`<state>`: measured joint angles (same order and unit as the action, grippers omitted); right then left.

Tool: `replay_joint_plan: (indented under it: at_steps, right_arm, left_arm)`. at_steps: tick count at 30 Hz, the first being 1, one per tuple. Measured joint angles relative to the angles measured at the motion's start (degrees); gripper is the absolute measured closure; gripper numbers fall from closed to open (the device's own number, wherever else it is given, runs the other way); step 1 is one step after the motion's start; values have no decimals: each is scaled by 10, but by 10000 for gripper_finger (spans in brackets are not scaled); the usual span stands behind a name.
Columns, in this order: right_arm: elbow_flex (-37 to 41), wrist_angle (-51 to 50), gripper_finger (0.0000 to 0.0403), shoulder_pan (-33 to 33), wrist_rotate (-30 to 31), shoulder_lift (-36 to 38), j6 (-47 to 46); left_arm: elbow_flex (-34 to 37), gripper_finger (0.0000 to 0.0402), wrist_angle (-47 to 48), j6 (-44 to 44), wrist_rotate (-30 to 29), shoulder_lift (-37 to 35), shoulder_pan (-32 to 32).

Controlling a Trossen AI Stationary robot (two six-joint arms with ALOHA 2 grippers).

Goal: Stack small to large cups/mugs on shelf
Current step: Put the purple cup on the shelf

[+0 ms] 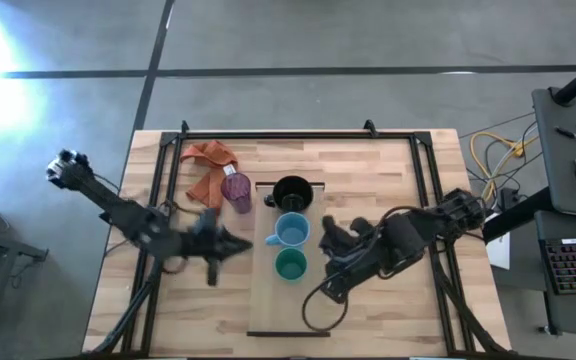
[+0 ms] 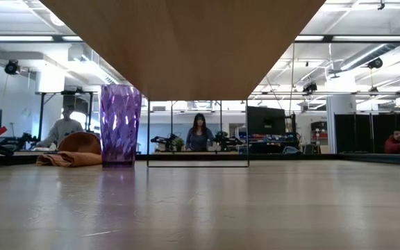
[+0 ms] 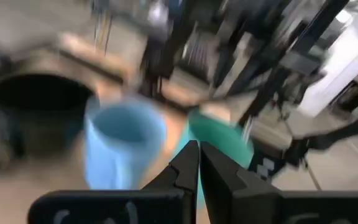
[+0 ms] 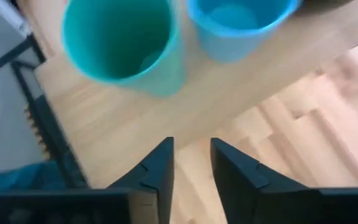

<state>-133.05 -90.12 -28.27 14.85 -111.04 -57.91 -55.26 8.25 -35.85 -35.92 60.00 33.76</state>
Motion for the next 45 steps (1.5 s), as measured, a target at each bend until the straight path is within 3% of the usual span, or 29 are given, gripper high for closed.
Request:
replay_joint_plan:
  at_steps: [3,6,9,11,15,17,20,24,29,33,39,45]
  right_arm:
    - [0,1,282,1,26,17,0]
    - [0,1,264,5,36,28,0]
    - [0,1,252,5,47,29,0]
    - [1,1,247,6,47,29,0]
    - [2,1,240,5,47,29,0]
    - [2,1,236,5,47,29,0]
    - [2,1,228,6,47,29,0]
    - [5,1,211,5,47,29,-12]
    - [13,1,196,5,47,29,-37]
    - [21,1,191,5,47,29,-51]
    - [26,1,191,5,47,29,-58]
    - [26,1,190,5,47,29,-66]
  left_arm:
    - [-12,402,-1,91,11,-62,-16]
    - [-25,402,-2,146,-36,-98,-29]
    - [-34,402,7,187,-29,-119,-39]
    - [-46,402,54,188,4,-123,-63]
    - [-86,398,288,110,55,-122,-152]
    - [-97,385,361,81,106,-116,-212]
    - [-98,354,401,92,192,-110,-294]
    - [-101,304,405,137,208,-107,-375]
    - [-101,249,478,159,211,-73,-476]
    - [-101,224,533,191,251,-20,-537]
    - [-123,222,521,220,297,45,-547]
    - [-125,222,527,244,300,96,-548]
